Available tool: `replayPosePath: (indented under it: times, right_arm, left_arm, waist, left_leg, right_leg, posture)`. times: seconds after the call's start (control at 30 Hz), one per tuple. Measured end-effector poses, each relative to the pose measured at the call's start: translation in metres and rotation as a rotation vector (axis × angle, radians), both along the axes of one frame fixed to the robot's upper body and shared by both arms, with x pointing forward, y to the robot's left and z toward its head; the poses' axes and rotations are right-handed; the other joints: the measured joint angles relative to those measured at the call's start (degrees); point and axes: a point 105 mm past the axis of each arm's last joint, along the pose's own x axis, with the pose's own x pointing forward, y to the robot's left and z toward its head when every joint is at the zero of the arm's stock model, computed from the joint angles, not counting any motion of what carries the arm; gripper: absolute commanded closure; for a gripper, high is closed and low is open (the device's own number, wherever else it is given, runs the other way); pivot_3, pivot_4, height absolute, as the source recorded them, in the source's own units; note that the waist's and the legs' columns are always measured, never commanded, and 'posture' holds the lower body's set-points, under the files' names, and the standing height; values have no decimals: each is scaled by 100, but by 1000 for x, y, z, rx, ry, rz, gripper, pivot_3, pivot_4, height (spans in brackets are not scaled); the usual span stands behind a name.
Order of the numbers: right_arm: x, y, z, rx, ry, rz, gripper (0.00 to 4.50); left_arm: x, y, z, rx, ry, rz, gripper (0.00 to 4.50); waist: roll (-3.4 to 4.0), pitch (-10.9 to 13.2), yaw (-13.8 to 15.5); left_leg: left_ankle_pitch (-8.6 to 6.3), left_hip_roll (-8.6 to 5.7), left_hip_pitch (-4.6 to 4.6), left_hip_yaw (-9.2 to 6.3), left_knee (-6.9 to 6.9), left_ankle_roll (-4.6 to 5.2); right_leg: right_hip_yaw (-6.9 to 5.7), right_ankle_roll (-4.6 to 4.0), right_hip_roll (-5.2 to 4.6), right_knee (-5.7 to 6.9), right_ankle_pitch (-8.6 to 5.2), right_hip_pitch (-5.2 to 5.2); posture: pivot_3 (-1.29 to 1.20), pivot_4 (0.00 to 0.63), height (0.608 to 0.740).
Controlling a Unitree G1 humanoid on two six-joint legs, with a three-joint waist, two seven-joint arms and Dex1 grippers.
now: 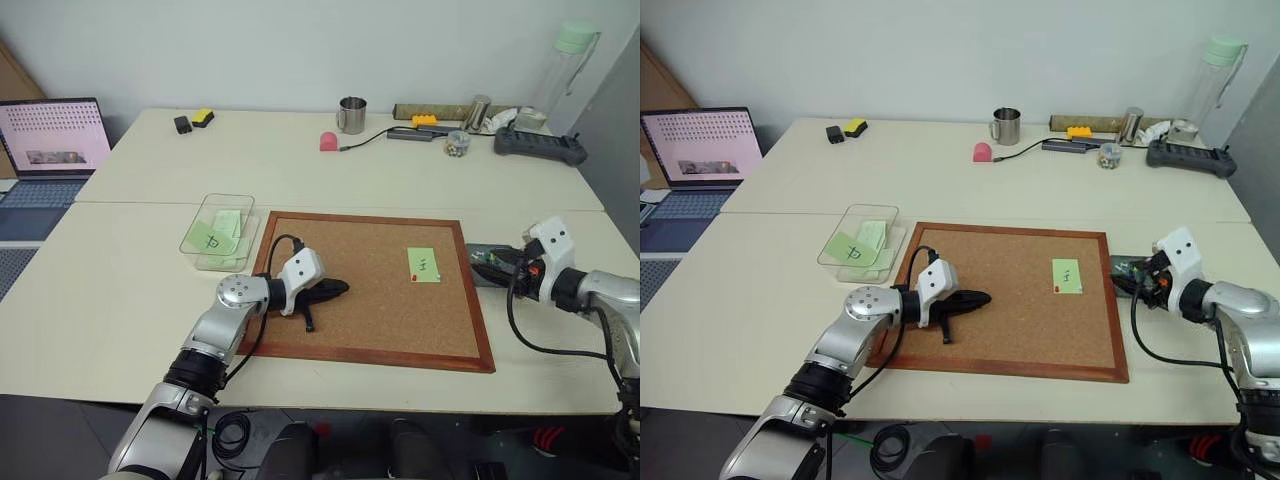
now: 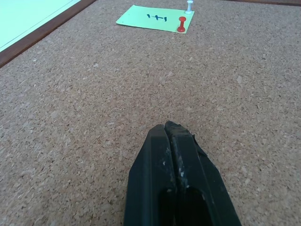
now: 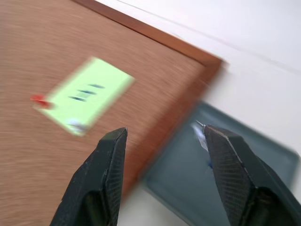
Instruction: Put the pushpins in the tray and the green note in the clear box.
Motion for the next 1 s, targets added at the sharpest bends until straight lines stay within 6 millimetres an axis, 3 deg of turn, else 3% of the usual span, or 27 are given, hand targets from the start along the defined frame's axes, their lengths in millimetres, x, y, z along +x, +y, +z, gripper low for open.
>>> replayPosePath:
  times: [0.23,0.5,0.6,0.73,0.93,1.0]
  right_arm:
    - [-3,38,-24,-9,41,136,1792]
    - [11,42,-42,16,47,116,1792]
    - [14,42,-45,24,40,104,2228]
    - [18,40,-47,22,29,90,3218]
    - [18,41,-48,30,26,101,4334]
    - [17,42,-48,32,26,110,4468]
  left_arm:
    - [0,0,0,3,-1,-2,4500]
    - [0,0,0,4,-1,-4,4500]
    - [0,0,0,5,0,-1,4500]
    - [0,1,1,7,-1,-1,4500]
    - [0,2,1,12,-4,1,4500]
    - [0,2,1,12,-4,1,4500]
  waist:
    - [-1,0,-2]
    - [-1,0,-1]
    - [-1,0,-1]
    - [-1,0,-4]
    - [0,0,-9]
    - [0,0,-9]
  left_leg:
    - [0,-1,2,3,0,0]
    - [0,0,2,2,0,-1]
    - [0,-1,2,3,0,0]
    - [0,0,3,4,0,0]
    - [0,0,4,5,0,0]
    - [0,0,5,5,0,0]
  right_leg:
    - [4,0,0,-2,0,0]
    - [4,0,0,-1,1,-2]
    - [5,0,0,0,1,-2]
    - [6,0,1,0,1,-3]
    - [8,0,2,1,1,-3]
    - [8,0,2,1,1,-2]
  posture:
    - [0,150,740]
    - [0,150,740]
    - [0,150,740]
    - [0,150,740]
    - [0,150,740]
    - [0,150,740]
